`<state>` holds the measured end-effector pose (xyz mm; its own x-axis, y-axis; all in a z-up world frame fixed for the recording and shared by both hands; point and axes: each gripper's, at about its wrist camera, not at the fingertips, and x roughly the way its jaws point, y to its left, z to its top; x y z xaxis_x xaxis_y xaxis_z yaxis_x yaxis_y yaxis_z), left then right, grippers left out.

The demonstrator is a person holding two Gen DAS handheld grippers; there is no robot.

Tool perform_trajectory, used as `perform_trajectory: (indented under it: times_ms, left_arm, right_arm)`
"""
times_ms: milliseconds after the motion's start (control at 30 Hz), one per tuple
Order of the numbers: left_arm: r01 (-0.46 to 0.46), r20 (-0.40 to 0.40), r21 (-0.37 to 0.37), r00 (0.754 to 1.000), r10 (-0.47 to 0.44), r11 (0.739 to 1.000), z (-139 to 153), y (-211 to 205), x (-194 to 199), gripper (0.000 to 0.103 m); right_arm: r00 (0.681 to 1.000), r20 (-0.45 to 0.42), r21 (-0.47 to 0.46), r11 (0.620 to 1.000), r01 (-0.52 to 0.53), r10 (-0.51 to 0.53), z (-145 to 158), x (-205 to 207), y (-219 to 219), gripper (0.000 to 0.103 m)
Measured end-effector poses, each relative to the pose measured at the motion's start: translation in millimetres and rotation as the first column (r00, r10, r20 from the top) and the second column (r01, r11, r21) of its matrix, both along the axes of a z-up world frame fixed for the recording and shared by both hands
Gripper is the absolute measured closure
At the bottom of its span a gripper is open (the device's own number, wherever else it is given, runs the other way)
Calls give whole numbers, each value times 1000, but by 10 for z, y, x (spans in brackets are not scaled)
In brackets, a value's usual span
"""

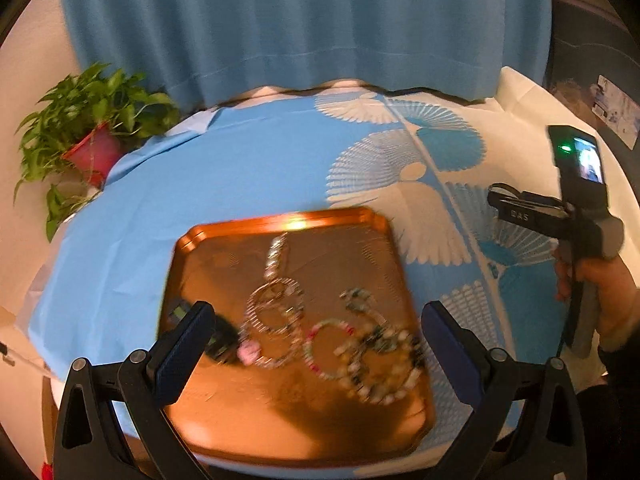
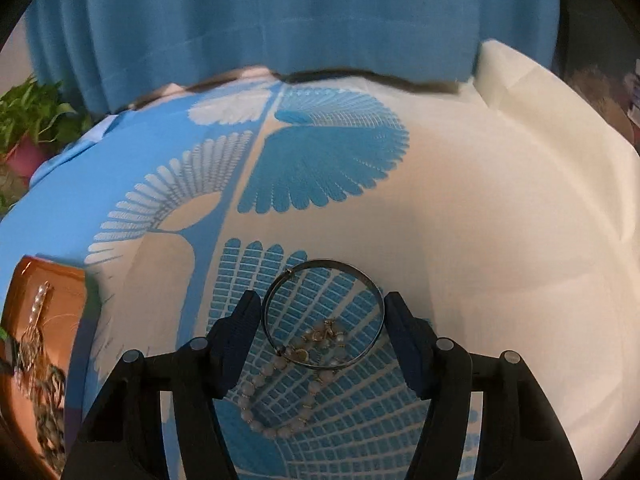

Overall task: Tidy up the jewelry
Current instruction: 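Close the right tool on the silver bangle, then lift the silver bangle with the right tool and carry it toward the tray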

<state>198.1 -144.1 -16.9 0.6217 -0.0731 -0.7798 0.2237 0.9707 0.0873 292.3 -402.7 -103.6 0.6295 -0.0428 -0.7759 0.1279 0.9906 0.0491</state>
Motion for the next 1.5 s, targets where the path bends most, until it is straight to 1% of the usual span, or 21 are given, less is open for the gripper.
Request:
perform_trajectory:
  times_ms: [100,167,233,367,433,467,500,533,633,800,867,900,967,1000,1067,1100,1133,1167,1233,1333,1500]
  left_arm:
    - [43,21,-8,999,-43,999,43,-231,71,1]
    - [103,23,-20,994,-102,994,47,-493,158,1]
    - [152,8,-34,988,-152,988,0,-736,245,1]
    - [280,-40,-71,958,-284,957,-160,-1311,502,1]
    - [314,-38,-43,948,-315,949,-257,-1549,637,2]
    - [328,-28,-27,944,-328,944,-307,-1644,699,3]
    - [335,-24,-16,942,-336,942,-340,-1697,740,10]
    - [348,-39,10,937,-347,938,-427,-1787,826,18]
    - [384,-114,30,919,-378,923,-638,-1907,990,28]
    - [398,-177,38,905,-386,916,-912,-1941,1116,29]
    - [388,-175,-35,905,-388,921,-934,-1925,1173,34]
    - [392,-179,-53,901,-395,919,-937,-1937,1191,39]
    - [462,-170,-58,869,-465,885,-901,-2016,1149,81]
    - [507,-190,-67,839,-510,859,-887,-2064,1103,99]
    - [519,-217,-88,823,-525,850,-878,-2071,1056,99]
    - [528,-239,-126,806,-542,840,-862,-2043,1006,99]
    - [529,-241,-146,800,-549,836,-832,-2011,975,99]
    - [531,-233,-160,799,-555,832,-775,-1956,912,99]
    - [525,-211,-166,808,-550,835,-641,-1853,789,99]
    - [518,-162,-187,822,-547,834,-361,-1657,498,99]
    - [503,-102,-164,847,-522,848,7,-1368,2,99]
  right_arm:
    - [998,56,14,999,34,-35,167,-227,-258,40]
    - [995,67,-21,997,73,-72,253,-417,-485,39]
    - [992,47,-65,990,121,-118,238,-618,-719,39]
    - [984,-13,-95,980,177,-179,68,-902,-1079,39]
    - [978,-28,-97,974,203,-206,4,-1021,-1220,39]
    - [976,-29,-90,973,212,-216,-13,-1061,-1273,39]
    - [974,-30,-79,972,222,-225,-27,-1087,-1325,39]
    - [973,-27,-67,971,228,-230,-35,-1103,-1369,39]
    - [974,-20,-48,973,227,-228,-39,-1107,-1425,39]
    - [975,-12,-37,975,220,-221,-48,-1104,-1421,39]
    - [976,-14,-36,976,216,-216,-55,-1089,-1417,39]
    - [976,-14,-35,976,215,-216,-56,-1087,-1417,39]
    - [977,-14,-35,976,214,-215,-59,-1080,-1419,39]
    - [977,-14,-36,977,212,-213,-58,-1078,-1417,39]
    - [978,-12,-38,977,209,-209,-55,-1089,-1403,40]
    - [977,-14,-37,977,211,-211,-51,-1098,-1394,40]
    - [976,-24,-33,976,214,-214,-38,-1113,-1379,40]
    - [976,-26,-26,976,214,-215,-15,-1137,-1363,40]
    - [978,-6,-19,978,209,-209,98,-1210,-1299,40]
    - [981,35,-30,981,191,-190,366,-1372,-1154,40]
    - [984,95,-8,989,149,-148,783,-1745,-820,40]
